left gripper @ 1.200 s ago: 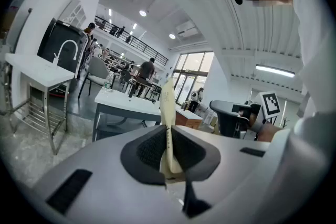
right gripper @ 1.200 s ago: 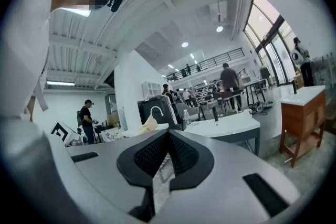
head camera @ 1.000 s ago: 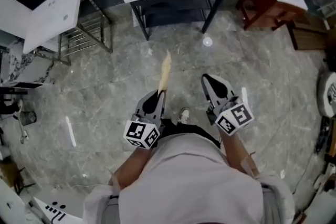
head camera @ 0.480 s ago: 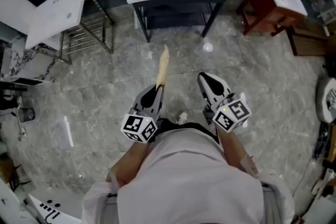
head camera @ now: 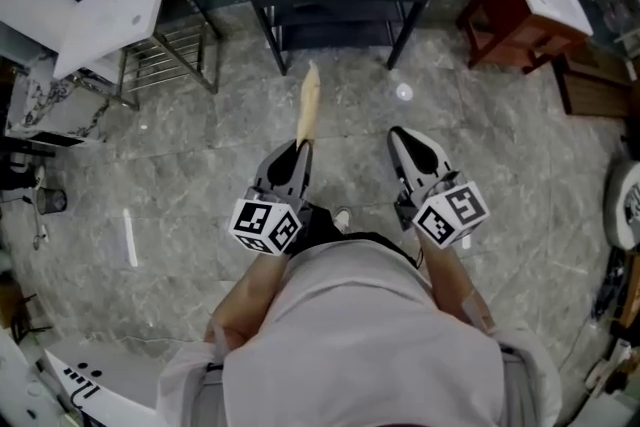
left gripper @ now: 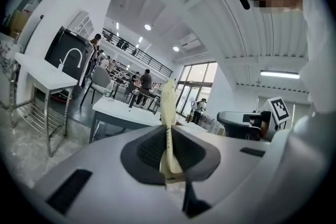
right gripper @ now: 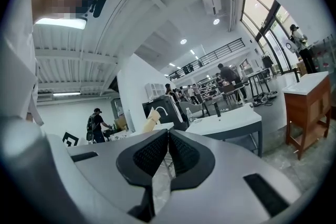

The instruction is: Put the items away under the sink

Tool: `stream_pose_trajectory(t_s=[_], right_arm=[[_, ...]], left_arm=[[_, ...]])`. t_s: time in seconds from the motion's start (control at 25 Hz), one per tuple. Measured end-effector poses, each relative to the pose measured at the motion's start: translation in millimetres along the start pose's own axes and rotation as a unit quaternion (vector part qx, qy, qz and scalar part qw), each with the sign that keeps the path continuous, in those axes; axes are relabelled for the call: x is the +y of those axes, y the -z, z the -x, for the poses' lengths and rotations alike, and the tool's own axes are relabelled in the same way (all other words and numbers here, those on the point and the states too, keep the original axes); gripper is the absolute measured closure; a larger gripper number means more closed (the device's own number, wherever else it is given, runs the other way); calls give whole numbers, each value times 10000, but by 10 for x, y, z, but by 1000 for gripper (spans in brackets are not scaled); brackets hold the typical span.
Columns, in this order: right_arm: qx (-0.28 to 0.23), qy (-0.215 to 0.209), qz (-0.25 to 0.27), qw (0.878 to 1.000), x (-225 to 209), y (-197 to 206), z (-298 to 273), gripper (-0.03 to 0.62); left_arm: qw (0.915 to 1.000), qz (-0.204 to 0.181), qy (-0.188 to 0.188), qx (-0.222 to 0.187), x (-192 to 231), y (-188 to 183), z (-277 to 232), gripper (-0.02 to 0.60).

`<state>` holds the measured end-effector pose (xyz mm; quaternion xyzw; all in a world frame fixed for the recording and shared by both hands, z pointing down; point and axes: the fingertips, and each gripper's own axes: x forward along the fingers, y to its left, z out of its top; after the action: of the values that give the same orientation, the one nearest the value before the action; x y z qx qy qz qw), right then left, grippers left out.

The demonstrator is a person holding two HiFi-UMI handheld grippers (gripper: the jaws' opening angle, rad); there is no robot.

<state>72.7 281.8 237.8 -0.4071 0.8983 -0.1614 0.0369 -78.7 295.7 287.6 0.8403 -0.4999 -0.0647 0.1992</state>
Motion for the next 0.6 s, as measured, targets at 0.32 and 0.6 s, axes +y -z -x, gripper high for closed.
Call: stream_pose_trajectory(t_s=[0.32, 0.6], right_arm=[[66, -171, 54, 9998, 25, 42, -72, 560], [117, -33, 210, 9997, -140, -55, -373, 560]], left_arm=[[9999, 113, -106, 3, 126, 27, -32, 556], [9997, 220, 6, 81, 370, -21, -349, 557]])
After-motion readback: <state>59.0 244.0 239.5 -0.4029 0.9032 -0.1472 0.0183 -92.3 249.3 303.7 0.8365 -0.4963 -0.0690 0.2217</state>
